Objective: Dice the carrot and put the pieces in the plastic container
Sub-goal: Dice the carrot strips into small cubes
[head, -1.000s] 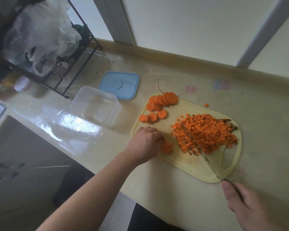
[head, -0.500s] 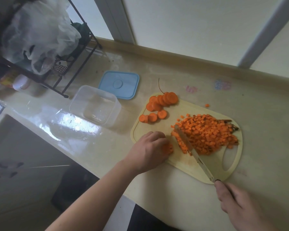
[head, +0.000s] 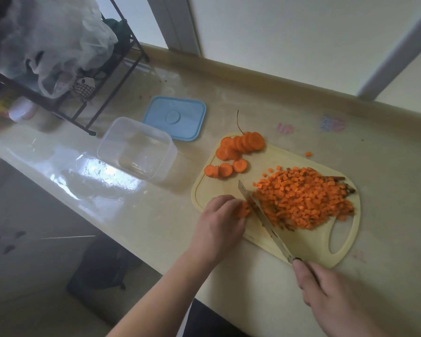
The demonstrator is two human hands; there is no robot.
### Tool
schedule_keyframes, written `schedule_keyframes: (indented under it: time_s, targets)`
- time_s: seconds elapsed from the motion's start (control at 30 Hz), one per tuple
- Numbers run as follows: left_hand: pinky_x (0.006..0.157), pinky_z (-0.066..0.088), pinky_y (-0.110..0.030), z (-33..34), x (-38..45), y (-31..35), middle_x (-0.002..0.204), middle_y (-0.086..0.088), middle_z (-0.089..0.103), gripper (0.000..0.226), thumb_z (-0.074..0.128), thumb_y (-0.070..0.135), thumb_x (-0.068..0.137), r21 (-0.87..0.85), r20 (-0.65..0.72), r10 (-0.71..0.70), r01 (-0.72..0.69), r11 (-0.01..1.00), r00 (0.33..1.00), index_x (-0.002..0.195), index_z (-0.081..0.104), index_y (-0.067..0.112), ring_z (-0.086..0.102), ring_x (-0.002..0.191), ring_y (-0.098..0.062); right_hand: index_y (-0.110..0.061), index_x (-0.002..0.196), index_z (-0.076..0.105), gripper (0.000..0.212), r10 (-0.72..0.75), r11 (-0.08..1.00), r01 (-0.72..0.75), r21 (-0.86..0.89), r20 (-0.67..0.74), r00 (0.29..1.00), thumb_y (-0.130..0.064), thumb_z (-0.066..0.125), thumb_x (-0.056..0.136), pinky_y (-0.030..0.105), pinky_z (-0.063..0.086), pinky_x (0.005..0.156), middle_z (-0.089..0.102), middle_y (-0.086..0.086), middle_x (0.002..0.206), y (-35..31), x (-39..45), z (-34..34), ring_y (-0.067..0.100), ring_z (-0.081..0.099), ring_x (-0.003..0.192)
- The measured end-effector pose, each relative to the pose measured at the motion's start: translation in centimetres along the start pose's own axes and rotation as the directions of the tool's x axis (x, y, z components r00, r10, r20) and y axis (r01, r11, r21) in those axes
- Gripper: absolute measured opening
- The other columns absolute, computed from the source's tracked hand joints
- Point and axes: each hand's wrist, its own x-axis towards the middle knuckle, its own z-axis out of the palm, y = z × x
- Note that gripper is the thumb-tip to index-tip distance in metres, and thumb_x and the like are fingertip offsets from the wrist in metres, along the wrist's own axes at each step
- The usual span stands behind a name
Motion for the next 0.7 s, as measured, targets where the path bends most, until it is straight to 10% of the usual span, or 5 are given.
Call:
schedule_keyframes:
  time_s: [0.7]
  targets:
    - [0.076, 0.056, -0.032, 1.1, 0.9, -3.0, 0.094, -0.011, 0.071, 0.029, 0.072, 0.029, 0.088, -0.088, 0.062, 0.34, -0.334, 0.938, 0.938, 0.094, 0.077, 0.001, 0.066, 0.087, -0.024, -0.02, 0.064, 0.049, 0.037, 0.049, 0.999, -0.049, -0.01, 0.052, 0.997, -0.039, 0.042, 0.096, 0.016, 0.038, 0.055, 0.052, -0.01, 0.048, 0.1, -1.1, -0.9, 0.003, 0.05, 0.049]
